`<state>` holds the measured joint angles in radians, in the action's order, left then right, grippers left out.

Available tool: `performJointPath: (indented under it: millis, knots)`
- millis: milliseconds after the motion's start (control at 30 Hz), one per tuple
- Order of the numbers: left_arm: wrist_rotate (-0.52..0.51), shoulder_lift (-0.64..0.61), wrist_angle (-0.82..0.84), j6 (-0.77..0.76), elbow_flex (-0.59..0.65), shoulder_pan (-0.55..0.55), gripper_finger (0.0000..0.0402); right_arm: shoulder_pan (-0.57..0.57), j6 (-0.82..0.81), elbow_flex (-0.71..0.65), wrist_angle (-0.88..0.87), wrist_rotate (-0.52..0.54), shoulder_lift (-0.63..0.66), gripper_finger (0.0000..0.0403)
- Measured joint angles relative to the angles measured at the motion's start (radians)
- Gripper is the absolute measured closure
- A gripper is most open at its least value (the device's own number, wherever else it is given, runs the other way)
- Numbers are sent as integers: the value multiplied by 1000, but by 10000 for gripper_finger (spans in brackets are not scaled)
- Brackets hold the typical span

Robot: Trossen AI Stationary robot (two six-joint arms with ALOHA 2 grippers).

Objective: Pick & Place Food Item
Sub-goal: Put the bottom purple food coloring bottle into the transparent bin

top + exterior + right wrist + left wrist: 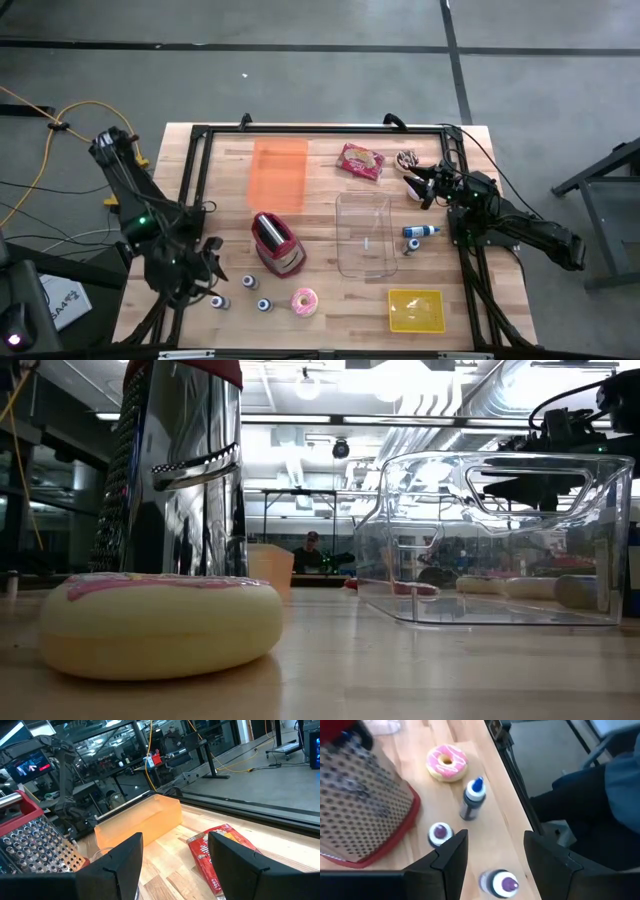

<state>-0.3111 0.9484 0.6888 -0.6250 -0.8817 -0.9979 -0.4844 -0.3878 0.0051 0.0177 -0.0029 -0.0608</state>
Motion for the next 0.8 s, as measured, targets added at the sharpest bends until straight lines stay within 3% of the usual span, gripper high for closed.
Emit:
performJointPath:
  millis: [367,800]
  knots:
    - [-4,68,8,-116,0,-99,214,0,0,0,0,0,0,192]
    - [-95,118,74,-305,0,-176,214,0,0,0,0,0,0,192]
